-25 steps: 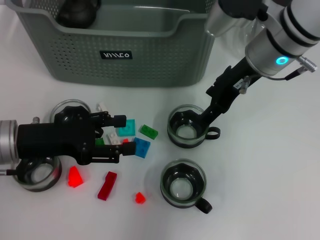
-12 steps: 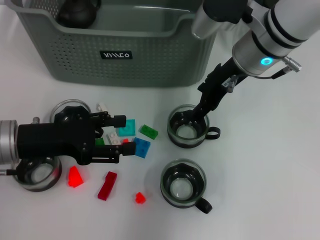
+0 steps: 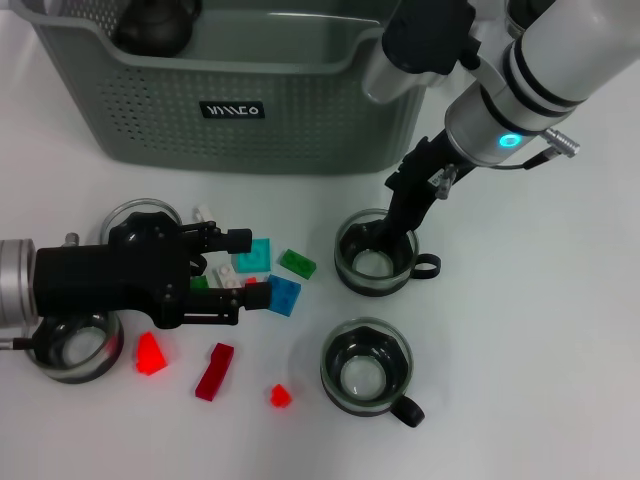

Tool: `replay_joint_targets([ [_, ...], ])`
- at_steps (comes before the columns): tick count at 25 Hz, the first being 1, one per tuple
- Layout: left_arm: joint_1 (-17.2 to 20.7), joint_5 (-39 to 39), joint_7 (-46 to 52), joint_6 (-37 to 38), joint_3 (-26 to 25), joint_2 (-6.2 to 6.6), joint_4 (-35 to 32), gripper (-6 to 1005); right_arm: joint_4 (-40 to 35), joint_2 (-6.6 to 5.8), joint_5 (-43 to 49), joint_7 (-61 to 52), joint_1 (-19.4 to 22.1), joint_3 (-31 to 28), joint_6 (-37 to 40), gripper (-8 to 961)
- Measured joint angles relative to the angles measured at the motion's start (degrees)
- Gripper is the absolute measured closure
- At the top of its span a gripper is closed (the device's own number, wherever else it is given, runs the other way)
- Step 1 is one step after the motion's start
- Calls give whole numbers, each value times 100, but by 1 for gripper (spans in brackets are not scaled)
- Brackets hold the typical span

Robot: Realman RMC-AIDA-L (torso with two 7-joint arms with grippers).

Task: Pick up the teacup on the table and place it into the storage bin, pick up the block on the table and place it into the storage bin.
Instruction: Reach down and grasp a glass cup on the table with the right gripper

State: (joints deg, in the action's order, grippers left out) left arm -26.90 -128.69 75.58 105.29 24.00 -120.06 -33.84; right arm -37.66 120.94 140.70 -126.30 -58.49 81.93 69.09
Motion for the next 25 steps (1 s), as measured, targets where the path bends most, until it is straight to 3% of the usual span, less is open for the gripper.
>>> replay_joint_targets([
  [10,40,-19,-51,8,0,0,0,153,200,7,-379,0,-19,560,-407,19],
  [20,45,-41,-60,14,0,0,0,153,281,9,-429,-58,-4,631,-431,21],
  [25,44,-42,-61,23,0,0,0,153,280,9,-419,-200,12,839,-542,167],
])
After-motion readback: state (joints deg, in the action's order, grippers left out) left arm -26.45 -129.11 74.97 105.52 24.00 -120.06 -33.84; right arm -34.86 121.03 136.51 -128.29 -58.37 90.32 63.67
